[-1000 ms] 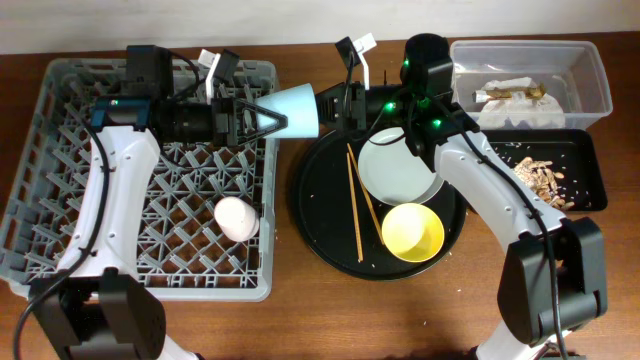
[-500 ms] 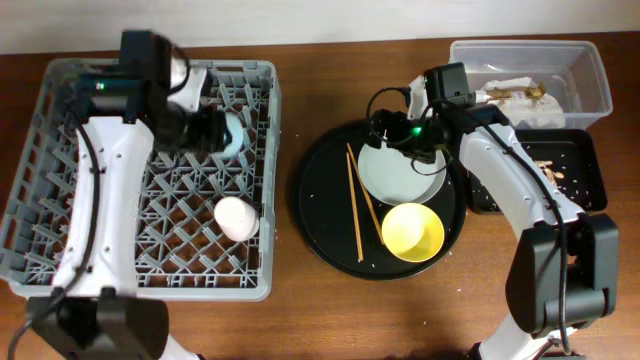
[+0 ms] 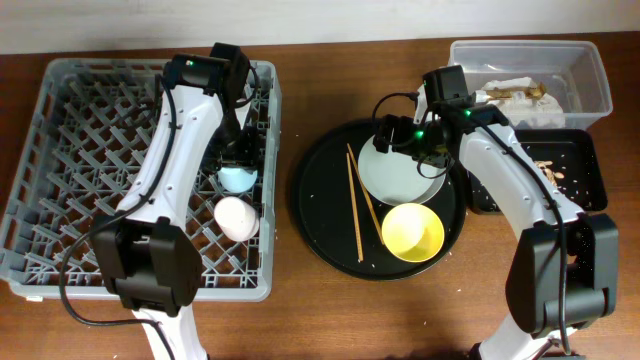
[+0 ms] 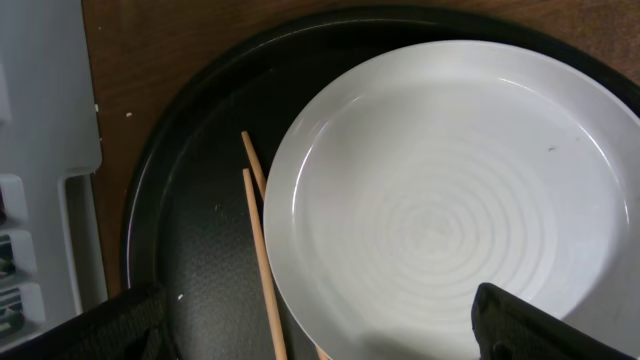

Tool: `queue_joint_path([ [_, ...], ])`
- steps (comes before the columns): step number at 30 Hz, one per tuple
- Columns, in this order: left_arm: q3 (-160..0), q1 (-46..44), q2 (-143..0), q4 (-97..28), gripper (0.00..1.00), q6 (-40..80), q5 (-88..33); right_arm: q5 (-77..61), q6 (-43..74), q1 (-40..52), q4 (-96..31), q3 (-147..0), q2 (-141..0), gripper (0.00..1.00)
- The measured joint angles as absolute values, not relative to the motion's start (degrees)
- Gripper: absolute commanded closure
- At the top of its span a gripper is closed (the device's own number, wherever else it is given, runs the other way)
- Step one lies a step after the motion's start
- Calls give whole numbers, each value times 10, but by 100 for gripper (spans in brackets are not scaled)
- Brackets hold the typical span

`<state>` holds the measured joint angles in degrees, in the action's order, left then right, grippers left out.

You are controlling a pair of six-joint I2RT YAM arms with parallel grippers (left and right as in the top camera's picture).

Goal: Sort waste into correct bins and load items into the dishwasher rack

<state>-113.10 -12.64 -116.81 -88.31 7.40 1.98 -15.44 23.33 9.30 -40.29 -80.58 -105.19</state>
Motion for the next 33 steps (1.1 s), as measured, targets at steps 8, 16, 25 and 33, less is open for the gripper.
queue_joint_path([
  [8, -1078, -126, -1169, -831, 44, 76, 20, -154, 233, 93, -404, -806, -1052, 2],
  [16, -1044, -126, -1171, -811, 14, 82, 24, -154, 233, 93, -403, -806, -1052, 2],
  [25, -1132, -126, -1172, -894, 73, 82, 24, -154, 233, 93, -403, -806, -1052, 1],
  [33, -1142, -126, -1172, -901, 79, 88, 50, -154, 233, 93, -401, -806, -1052, 2],
])
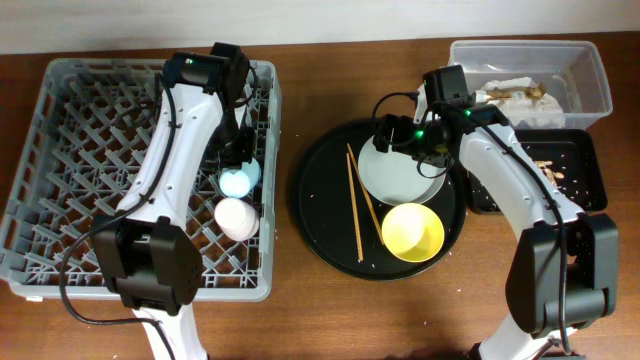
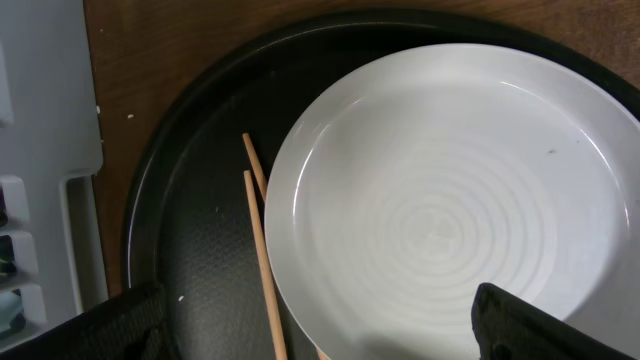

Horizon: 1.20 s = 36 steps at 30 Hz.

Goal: Sort waste into correct bins and load items into the dishwasher rack

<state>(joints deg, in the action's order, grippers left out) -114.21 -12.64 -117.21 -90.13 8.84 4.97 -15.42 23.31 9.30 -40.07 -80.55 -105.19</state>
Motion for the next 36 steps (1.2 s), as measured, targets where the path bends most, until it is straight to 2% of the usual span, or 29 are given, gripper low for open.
queue_joint_path([
  [6, -1139, -126, -1172, -896, 79, 88, 50, -154, 233, 93, -401, -806, -1052, 2],
  [7, -1139, -126, -1172, -918, 76, 88, 47, -154, 233, 93, -401, -806, -1052, 2],
  [8, -1140, -126, -1172, -940, 67, 88, 35, -154, 233, 93, -401, -806, -1052, 2],
  [9, -1143, -126, -1172, -952, 63, 89, 23, -154, 233, 93, -401, -806, -1052, 1],
  [10, -1145, -126, -1172, -952, 62, 88, 19, -154, 233, 93, -401, -806, -1052, 2],
  [18, -1104, -128, -1171, -907, 62, 90, 24, -154, 233, 93, -401, -806, -1052, 2],
  [23, -1103, -133, -1166, -838, 63, 89, 20, -154, 233, 93, -401, -806, -1052, 2],
  [28, -1113, -133, -1166, -844, 63, 89, 27, -154, 234, 93, -401, -806, -1052, 1],
  [33, -1184, -124, -1166, -871, 62, 89, 87, -154, 233, 93, -401, -806, -1052, 1],
  [36, -1187, -128, -1166, -876, 59, 91, 61, -157, 233, 93, -402, -806, -1052, 2],
])
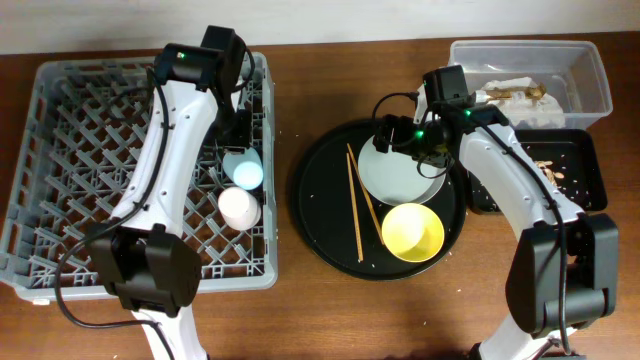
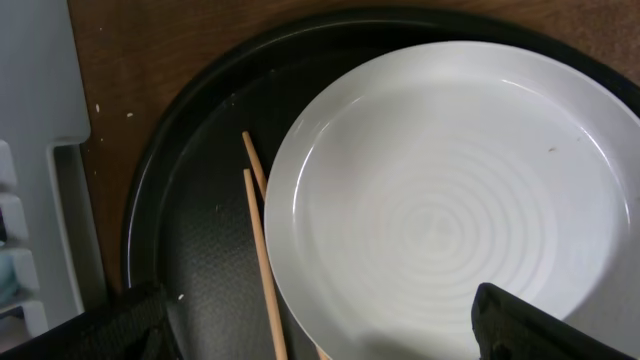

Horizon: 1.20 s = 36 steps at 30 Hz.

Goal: Sort waste into correct bins and load items into the dishwasher rack

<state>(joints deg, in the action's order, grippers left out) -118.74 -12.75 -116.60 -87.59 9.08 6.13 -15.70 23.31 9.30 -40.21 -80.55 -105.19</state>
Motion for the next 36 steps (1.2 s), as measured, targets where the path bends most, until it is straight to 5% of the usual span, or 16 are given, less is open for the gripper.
queue_joint_path([
  [4, -1187, -190, -1166, -882, 54, 105, 19, -161, 233, 98, -417, -806, -1052, 2],
  [8, -1184, -260, -1165, -820, 36, 128, 8, -169, 226, 80, -502, -837, -1038, 2],
  [10, -1182, -262, -1165, -787, 18, 133, 3, -170, 220, 31, -541, -863, -988, 1],
  [14, -1173, -263, -1165, -642, 9, 138, -43, -170, 218, -107, -605, -880, -809, 2],
  [17, -1170, -269, -1186, -552, 9, 153, -88, -169, 204, -165, -665, -882, -784, 2],
  [32, -1166, -320, -1348, -394, 11, 179, -111, -167, 168, -165, -690, -882, -806, 2],
  [36, -1167, -322, -1379, -376, 43, 185, -105, -167, 167, -165, -693, -882, -806, 2],
])
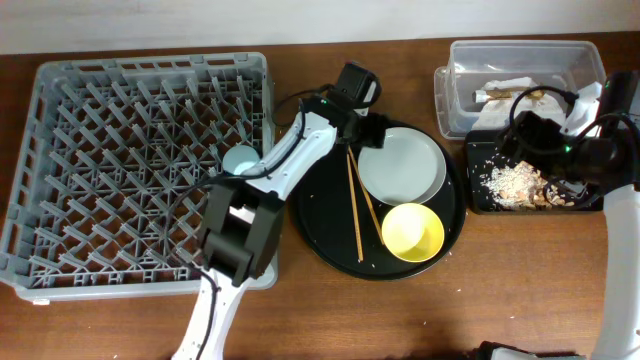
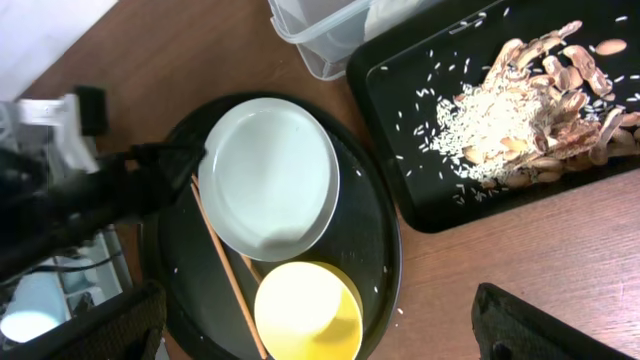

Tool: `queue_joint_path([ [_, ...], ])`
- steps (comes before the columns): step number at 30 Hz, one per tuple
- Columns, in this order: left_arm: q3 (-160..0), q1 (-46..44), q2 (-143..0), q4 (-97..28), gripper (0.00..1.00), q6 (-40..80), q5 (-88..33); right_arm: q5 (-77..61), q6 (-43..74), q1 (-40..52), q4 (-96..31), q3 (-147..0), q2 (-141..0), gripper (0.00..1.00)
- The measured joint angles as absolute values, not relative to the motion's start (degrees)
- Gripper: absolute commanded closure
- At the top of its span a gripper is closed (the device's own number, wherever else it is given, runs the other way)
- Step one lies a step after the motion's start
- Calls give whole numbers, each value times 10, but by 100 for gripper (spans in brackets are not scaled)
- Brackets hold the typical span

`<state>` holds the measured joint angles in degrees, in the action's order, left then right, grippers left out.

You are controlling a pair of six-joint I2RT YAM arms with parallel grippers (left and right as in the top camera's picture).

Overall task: Sort waste into correct bins and load items into the dishwasher rack
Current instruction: 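Grasp the white plate with the left gripper and lift it over the rack, then stand the white plate upright at the back of the rack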

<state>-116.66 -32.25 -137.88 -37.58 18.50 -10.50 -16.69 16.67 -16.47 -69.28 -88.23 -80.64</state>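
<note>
A round black tray (image 1: 320,215) carries a white plate (image 1: 402,167), a yellow bowl (image 1: 413,232) and two chopsticks (image 1: 358,200). My left gripper (image 1: 372,128) sits at the plate's left rim; its jaws are too dark to read. In the right wrist view the plate (image 2: 268,165), bowl (image 2: 305,312) and chopsticks (image 2: 225,270) lie far below. My right gripper (image 2: 318,332) hangs high with its fingers spread wide and nothing between them. In the overhead view it (image 1: 525,138) is over the black waste tray (image 1: 480,195). A light blue cup (image 1: 240,158) stands in the grey rack (image 1: 60,150).
A pile of rice and peanut shells (image 2: 520,110) covers the waste tray. Behind it a clear bin (image 1: 590,60) holds crumpled paper and scraps. The left arm (image 1: 290,160) stretches across the rack's right edge toward the plate.
My left gripper has gone from the rack beside the blue cup to the plate's left rim. My right gripper was low over the plate and now is high over the waste tray. The white cup is out of sight.
My left gripper stayed in the rack's right side by the blue and white cups through the earlier moments, while my open right gripper hovered close over the white plate. Now the left is at the plate, the right is raised far right, and rice fills the waste tray.
</note>
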Motion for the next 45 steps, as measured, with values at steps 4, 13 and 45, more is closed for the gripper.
queue_joint_path([
  [4, -1166, -326, -1408, -371, 72, 191, -100, -165, 165, -165, -694, -882, -806, 1],
  [13, -1169, -345, -1413, -382, 99, 185, -96, -165, 165, -165, -695, -882, -806, 2],
  [45, -1082, -97, -1097, -424, 99, -2, 577, -165, 165, -165, -692, -882, -808, 2],
])
